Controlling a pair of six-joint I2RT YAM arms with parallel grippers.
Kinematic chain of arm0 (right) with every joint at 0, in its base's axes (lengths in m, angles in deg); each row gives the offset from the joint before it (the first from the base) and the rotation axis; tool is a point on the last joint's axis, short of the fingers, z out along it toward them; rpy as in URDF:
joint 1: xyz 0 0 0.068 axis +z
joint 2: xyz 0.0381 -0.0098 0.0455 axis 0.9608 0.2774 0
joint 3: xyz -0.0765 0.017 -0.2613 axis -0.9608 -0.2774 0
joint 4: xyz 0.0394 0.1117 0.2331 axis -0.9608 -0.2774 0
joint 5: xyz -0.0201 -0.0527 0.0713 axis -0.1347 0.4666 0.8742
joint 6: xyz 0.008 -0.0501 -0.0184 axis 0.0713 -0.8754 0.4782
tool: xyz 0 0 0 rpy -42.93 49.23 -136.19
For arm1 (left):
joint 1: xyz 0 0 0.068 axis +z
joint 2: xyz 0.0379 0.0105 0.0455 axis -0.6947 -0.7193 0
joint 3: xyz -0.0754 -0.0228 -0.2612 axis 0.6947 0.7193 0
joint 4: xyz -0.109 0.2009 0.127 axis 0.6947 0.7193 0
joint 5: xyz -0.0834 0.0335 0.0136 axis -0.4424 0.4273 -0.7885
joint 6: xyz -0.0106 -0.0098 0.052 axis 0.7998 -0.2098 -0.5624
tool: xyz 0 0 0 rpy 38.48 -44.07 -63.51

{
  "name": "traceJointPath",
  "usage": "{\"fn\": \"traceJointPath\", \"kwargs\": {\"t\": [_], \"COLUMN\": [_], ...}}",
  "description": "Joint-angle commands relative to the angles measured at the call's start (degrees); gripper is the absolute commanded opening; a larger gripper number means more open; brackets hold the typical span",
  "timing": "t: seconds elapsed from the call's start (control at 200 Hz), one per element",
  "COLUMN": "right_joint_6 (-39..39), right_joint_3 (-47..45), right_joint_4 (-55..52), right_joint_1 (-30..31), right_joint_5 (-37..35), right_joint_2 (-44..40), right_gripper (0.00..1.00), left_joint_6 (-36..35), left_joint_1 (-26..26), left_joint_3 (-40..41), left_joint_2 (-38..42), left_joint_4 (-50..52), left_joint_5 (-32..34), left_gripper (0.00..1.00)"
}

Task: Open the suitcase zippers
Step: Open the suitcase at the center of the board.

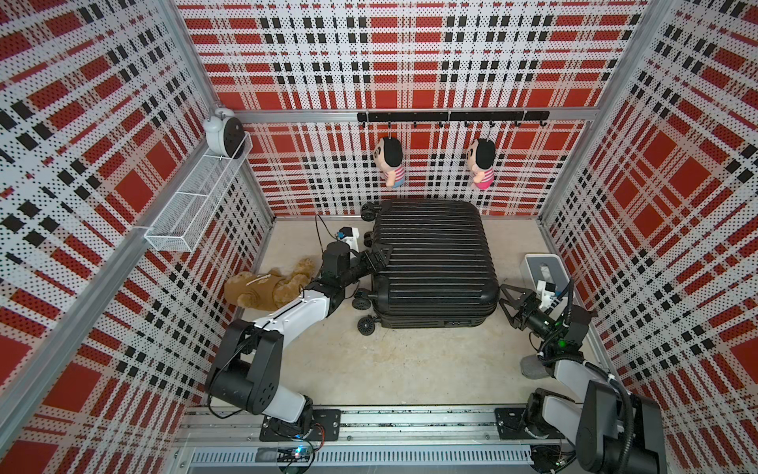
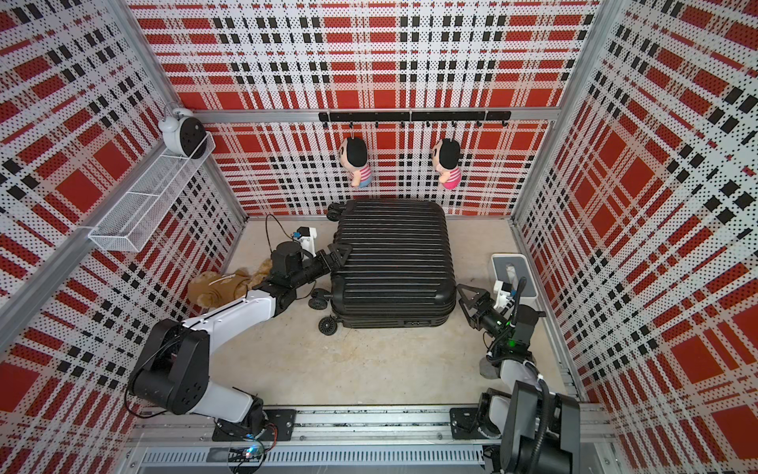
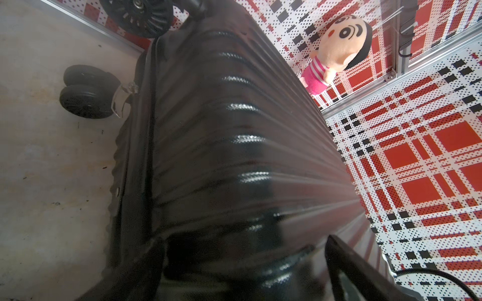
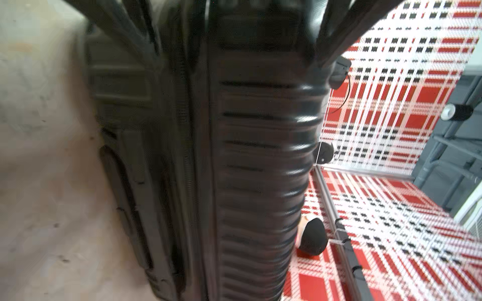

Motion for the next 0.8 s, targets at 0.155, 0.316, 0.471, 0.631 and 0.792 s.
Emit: {"fn": "traceJointPath", "kwargs": {"t": [0.155,0.316,0.471,0.631,0.792], "right_joint_6": [6.2,9.0,6.7,10.3,17.3], "right_joint_3": [-3.9,-3.4,0.0,0.2,-2.8], "right_joint_4": [8.2,9.6,-2.5,-1.8,13.0], "right_joint_1": [2.8,3.3,3.5,4.7,6.4], "right_joint_5": [4.1,4.3,5.2,6.6,6.8], "right_joint_2": [7.8,3.6,-6.2,-9.1,-3.5], "right_gripper": [0.97,0.83,0.82,0.81,0.78], "left_joint_6": [-0.8,-0.7,-0.9,-1.5,-1.0], "left_joint_1": [-1.5,-1.5,-1.0,-0.4,-0.3], "left_joint_3": [2.2,2.3,3.0,3.1,2.8], "left_joint_2": [-3.1,-3.3,-2.1,-1.7,-2.3], "left_joint_4": [3.4,3.3,3.8,4.6,4.5], "left_joint_5": [-3.5,-3.6,-3.0,-2.2,-2.5], "left_gripper": [0.98,0.97,1.00,0.98,0.98]}}
